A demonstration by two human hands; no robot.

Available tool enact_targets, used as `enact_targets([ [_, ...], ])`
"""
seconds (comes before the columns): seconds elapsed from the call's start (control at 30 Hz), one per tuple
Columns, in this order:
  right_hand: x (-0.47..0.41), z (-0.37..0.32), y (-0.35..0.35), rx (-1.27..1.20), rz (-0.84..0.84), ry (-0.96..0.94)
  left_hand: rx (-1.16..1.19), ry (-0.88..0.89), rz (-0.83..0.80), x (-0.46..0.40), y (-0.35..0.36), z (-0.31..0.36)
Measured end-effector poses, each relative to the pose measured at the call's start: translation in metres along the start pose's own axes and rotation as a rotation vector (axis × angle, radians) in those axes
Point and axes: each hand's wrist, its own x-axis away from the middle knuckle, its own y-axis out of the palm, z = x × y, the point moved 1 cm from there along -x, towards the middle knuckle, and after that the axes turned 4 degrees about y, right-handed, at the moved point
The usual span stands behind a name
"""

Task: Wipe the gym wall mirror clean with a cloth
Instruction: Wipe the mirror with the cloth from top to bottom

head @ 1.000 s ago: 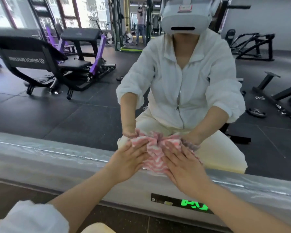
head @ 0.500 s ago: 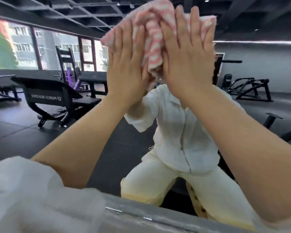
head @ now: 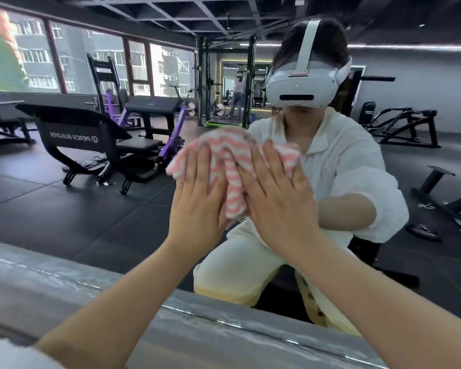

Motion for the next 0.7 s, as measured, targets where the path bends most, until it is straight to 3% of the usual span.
enact_targets([
  [0.23, 0.092, -0.023, 0.012, 0.003, -0.216, -0.194, -0.021, -0.008, -0.187, 0.1, 0.032, 0.026],
  [0.5, 0.172, -0.037, 0.011, -0.119, -0.526, -0.428, 0.003, 0.089, -0.526, 0.18, 0.039, 0.046],
  [0.6, 0.199, -0.042, 0.01, -0.198, -0.616, -0.459, 0.006, 0.178, -0.667, 0.212, 0.048, 0.051],
  [0.7, 0.213, -0.051, 0.006, -0.23, -0.724, -0.448, -0.002, 0.149, -0.758, 0.234, 0.054, 0.061],
])
